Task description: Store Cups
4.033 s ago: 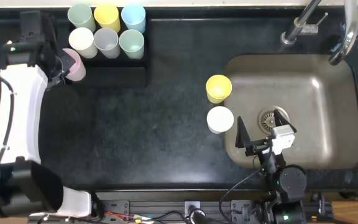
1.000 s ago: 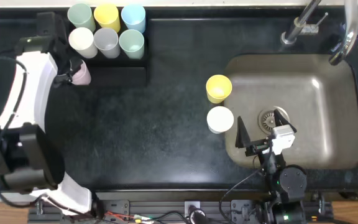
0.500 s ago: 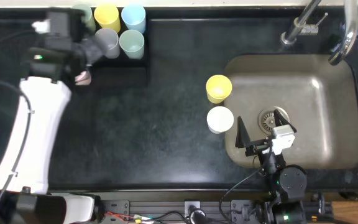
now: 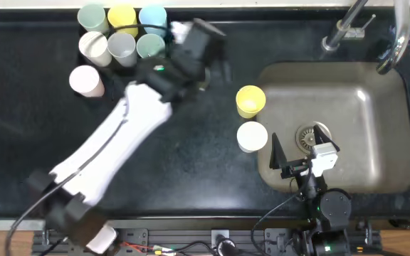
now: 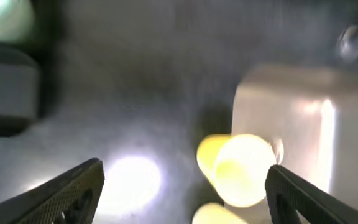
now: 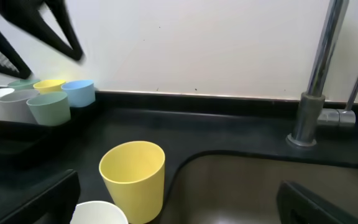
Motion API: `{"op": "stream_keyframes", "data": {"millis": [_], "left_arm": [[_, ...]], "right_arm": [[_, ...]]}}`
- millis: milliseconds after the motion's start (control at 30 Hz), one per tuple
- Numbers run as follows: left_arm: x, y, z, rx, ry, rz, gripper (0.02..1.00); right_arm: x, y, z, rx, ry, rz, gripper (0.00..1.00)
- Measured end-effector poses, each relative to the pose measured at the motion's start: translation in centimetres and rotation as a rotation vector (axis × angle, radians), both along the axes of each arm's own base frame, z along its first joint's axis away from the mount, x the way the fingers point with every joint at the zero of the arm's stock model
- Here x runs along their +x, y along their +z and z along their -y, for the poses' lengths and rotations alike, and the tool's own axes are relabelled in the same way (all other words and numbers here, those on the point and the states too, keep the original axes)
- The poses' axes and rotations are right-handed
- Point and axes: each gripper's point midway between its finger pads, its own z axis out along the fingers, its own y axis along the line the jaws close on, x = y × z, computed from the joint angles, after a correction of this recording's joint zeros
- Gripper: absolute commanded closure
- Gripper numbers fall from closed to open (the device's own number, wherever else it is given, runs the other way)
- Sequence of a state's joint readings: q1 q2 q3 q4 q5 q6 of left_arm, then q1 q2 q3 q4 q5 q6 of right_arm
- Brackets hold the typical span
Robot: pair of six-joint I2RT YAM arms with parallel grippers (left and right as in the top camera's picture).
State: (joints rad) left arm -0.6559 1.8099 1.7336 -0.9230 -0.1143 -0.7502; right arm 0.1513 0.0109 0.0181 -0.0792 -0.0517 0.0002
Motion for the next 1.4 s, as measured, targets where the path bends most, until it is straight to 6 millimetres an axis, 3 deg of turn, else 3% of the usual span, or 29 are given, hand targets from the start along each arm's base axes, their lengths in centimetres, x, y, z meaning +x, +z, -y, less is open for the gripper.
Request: {"op": "stream_keyframes", "data": {"millis": [267, 567, 833, 1000, 1233, 1400], "left_arm": [[-1.8, -5.5, 3.3, 0.072, -0.090, -0.155, 0.163], [-1.4, -8.3, 5.4, 0.068, -0.137, -0.184, 0.169], [-1.3, -11.1, 5.6, 0.101, -0.137, -0.228, 0.226], [-1.1, -12.6, 5.7, 0.118, -0.139, -0.241, 0.362], [-0.4, -12.9, 6.3, 0.117, -0.178, -0.210, 0.849], [-0.4, -12.8, 6.3, 0.120, -0.184, -0.208, 0.980]], "right_arm": [[0.0, 0.0, 0.0, 0.000, 0.000, 0.000, 0.003], [0.0, 0.0, 0.0, 0.000, 0.000, 0.000, 0.003], [0.0, 0.0, 0.0, 0.000, 0.000, 0.000, 0.003], [0.0, 0.0, 0.0, 0.000, 0.000, 0.000, 0.005], [0.0, 0.0, 0.0, 0.000, 0.000, 0.000, 0.005], [0.0, 0.0, 0.0, 0.000, 0.000, 0.000, 0.003]]}}
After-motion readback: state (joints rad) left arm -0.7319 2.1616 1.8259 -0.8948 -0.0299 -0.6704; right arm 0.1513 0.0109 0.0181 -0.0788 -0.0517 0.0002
